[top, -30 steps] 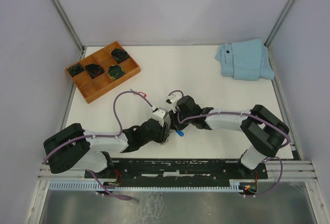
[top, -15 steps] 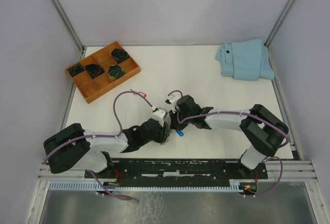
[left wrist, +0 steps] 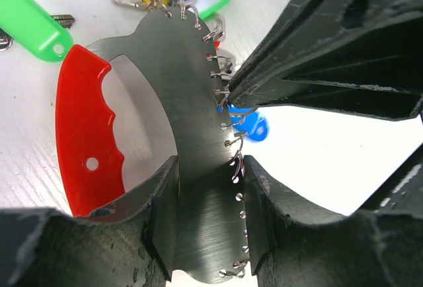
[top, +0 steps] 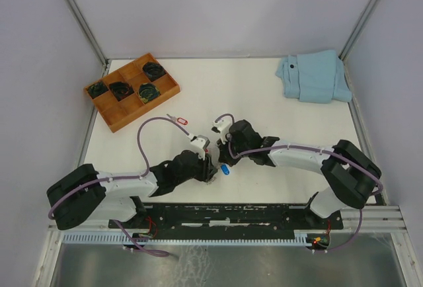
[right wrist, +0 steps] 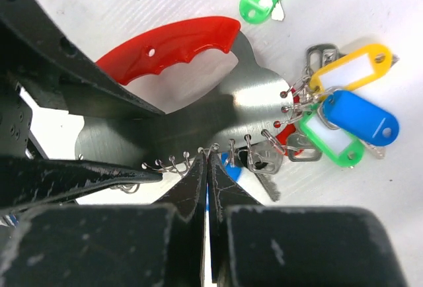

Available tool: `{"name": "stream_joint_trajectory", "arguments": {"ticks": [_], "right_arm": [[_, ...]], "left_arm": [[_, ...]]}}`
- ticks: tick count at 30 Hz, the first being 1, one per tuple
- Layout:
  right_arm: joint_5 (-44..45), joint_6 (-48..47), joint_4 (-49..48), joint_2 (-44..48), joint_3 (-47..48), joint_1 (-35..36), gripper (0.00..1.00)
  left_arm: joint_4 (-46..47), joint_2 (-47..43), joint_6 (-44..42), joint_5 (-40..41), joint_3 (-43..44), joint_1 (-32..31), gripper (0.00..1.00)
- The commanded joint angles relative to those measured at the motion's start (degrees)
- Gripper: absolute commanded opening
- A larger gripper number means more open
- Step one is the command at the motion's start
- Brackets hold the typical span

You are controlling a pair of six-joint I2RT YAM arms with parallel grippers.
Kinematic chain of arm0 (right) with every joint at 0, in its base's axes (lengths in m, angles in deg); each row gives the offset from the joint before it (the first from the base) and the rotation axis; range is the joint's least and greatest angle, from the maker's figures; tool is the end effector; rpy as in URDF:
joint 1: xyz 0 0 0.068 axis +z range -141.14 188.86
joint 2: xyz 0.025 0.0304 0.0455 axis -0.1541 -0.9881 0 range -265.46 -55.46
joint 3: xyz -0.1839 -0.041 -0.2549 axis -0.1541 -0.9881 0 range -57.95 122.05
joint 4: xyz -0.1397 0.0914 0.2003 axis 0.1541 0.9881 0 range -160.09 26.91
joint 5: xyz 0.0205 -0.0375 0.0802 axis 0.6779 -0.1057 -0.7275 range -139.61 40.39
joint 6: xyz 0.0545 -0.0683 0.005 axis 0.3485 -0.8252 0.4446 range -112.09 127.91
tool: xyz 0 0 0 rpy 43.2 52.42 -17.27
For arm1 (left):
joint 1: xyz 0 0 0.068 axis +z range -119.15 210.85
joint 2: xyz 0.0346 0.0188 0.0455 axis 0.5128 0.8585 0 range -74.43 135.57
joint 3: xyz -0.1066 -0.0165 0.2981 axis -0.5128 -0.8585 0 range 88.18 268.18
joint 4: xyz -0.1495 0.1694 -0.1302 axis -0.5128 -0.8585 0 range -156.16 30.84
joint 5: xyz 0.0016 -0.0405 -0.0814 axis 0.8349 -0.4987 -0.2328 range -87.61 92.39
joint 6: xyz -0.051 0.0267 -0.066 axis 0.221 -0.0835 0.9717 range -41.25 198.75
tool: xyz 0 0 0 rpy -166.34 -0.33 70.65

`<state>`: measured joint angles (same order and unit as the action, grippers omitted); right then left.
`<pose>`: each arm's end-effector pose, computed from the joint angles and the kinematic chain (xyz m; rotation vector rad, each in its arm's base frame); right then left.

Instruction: Put the keys on the keyring

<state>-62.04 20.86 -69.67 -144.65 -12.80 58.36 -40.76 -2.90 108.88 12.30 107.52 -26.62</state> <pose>0.2080 0.2691 0.1913 -0.8785 2.3018 0.7647 0.1425 -0.1987 0.1670 0.4269 2.1934 -0.6853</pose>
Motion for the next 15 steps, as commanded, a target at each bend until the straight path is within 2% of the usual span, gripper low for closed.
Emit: {"name": "stream_joint_trajectory", "arguments": {"ticks": [1,9,12,15], "right_arm": [[0.51,-4.33,-0.36,4.31,0.01,0.08,0.01],[2.42,-9.68,2.35,7.32,-0.26,-0.09,0.01],[2.49,-9.58,2.23,6.73,-0.49,-0.12,0.01],[1.6,-8.34,1.81,5.23,-0.48,-0.1,0.01]], "left_arm": [[5.25,-3.3,4.7,-6.5,-1.76,3.1,0.43],[11.25,-12.13,10.89,-18.48,-6.62,12.13,0.58],[11.05,-15.17,12.06,-20.47,-7.29,13.91,0.61],[8.47,-16.66,10.88,-19.2,-6.8,14.27,0.63]]}}
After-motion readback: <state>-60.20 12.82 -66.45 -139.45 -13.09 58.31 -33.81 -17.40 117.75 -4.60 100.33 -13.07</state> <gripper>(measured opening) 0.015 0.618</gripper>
